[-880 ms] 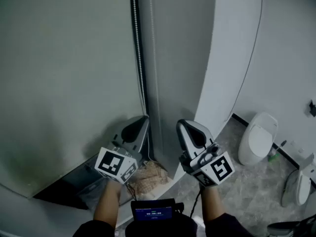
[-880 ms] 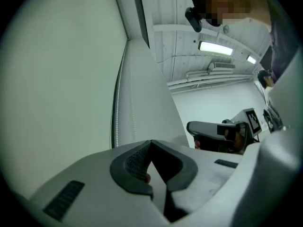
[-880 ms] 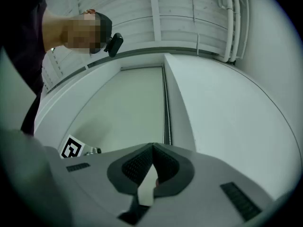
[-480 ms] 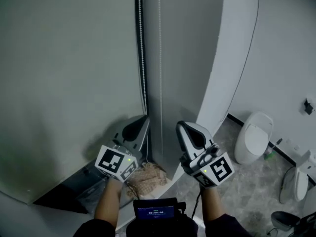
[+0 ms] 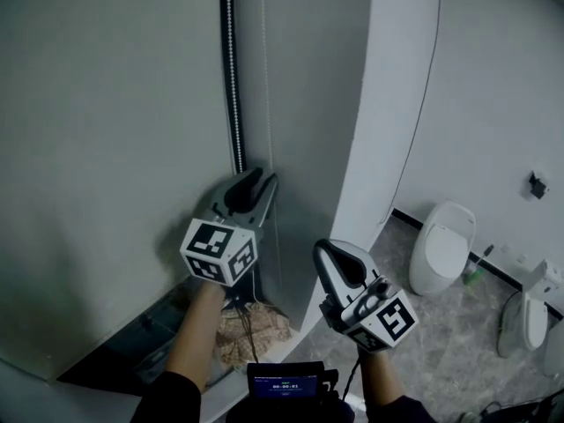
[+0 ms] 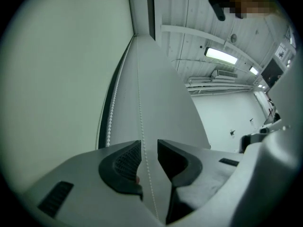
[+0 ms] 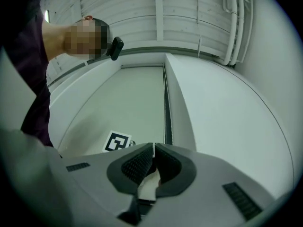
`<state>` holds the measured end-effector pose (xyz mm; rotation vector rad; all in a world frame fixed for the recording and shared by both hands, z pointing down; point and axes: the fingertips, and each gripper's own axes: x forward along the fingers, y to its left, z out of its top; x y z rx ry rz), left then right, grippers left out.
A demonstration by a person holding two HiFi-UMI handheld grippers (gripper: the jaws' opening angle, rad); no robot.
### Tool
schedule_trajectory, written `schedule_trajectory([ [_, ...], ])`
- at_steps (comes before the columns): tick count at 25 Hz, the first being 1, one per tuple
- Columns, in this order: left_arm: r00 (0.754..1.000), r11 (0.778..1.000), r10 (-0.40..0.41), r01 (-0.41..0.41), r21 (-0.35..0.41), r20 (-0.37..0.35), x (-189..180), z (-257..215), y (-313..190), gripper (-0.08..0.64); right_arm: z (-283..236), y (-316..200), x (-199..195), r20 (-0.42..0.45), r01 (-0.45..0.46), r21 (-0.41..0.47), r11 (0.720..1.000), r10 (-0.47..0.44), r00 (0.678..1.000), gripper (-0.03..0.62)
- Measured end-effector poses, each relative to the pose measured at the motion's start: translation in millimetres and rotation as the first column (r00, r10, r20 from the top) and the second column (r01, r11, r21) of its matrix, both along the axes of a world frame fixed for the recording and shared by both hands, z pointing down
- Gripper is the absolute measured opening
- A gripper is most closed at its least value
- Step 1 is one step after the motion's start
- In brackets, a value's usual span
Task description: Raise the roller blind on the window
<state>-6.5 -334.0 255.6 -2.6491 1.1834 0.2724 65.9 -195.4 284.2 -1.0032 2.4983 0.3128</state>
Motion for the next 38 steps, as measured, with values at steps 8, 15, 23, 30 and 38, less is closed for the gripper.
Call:
schedule_trajectory([
  [8, 0.999, 0.998, -0.031, 0.031, -0.045, 0.007, 11, -10, -28, 0.028, -1, 5, 30, 0.016, -0.049, -0.016, 0.999, 0.049, 0.999, 0.009],
  [15, 0.993, 0.983, -0.084, 0.069, 0.173, 0.081, 2, -4, 30, 0.015, -19, -8, 19, 0.058, -0.016, -0.048, 0.999, 0.018, 0.998, 0.011],
  [23, 0.999, 0.988, -0.033, 0.037, 0.148, -0.030, -33, -5, 87, 0.014, -98, -35, -56, 0.048, 0.270, -0.053, 0.961, -0.268, 0.962, 0.044],
  [30, 0.999, 0.994, -0.013, 0.018, 0.111, -0.045, -39, 40, 135, 0.014, -152, -21, -95, 0.152, 0.557, -0.018, 0.831, -0.548, 0.823, 0.086],
  [38, 0.999, 0.999, -0.027, 0.025, -0.046, -0.040, -57, 109, 131, 0.012, -174, -39, -110, 0.177, 0.598, -0.004, 0.802, -0.588, 0.789, 0.084],
])
